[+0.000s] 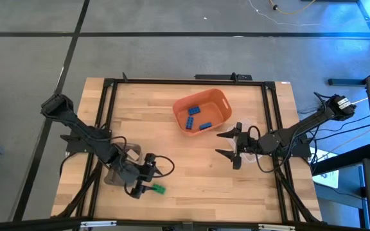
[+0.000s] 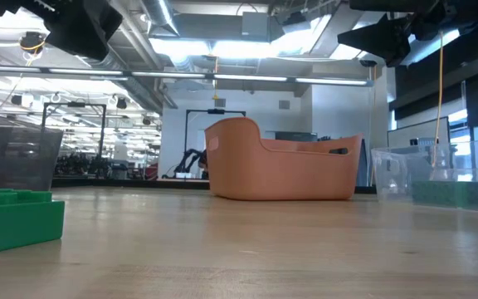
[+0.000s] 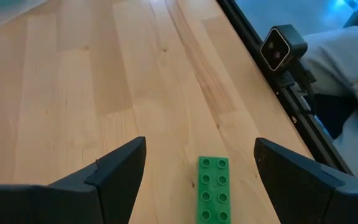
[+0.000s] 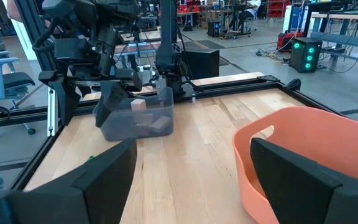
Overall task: Sort & place blocks by color
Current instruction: Put the green game piece into the transparent bin
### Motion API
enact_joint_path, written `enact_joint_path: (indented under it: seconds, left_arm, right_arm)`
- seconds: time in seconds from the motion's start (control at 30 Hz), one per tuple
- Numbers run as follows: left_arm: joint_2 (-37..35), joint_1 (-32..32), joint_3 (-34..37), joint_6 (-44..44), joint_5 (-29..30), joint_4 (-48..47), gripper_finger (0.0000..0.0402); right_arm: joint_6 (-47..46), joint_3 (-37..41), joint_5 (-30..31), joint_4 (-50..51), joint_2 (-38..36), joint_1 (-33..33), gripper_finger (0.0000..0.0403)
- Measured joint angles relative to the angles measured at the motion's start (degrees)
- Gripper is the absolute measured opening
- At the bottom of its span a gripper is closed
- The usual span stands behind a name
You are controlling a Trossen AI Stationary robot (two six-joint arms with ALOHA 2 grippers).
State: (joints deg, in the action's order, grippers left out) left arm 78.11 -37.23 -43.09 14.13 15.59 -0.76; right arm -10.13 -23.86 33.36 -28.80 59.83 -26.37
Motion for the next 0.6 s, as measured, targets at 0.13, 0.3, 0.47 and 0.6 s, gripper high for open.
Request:
enact_joint_path:
  seconds: [0.13, 0.3, 0.47, 0.6]
  left_arm:
    - [0.00, 0.01, 0.00, -0.13, 0.03, -0.06, 0.0292]
    - [0.00, 0.02, 0.00, -0.13, 0.03, -0.08, 0.0292]
    - [0.00, -0.33, 0.00, -0.17, 0.26, -0.09, 0.0292]
    - [-0.02, -0.33, 0.00, -0.17, 0.38, -0.11, 0.0292]
  right_arm:
    - [-0.14, 0.00, 0.00, 0.20, 0.00, 0.00, 0.0316]
    - [-0.22, 0.00, 0.00, 0.63, 0.00, -0.02, 0.0316]
    - [-0.24, 0.00, 0.00, 0.62, 0.00, -0.01, 0.0316]
    - [-0.27, 0.00, 0.00, 0.63, 0.00, -0.02, 0.0316]
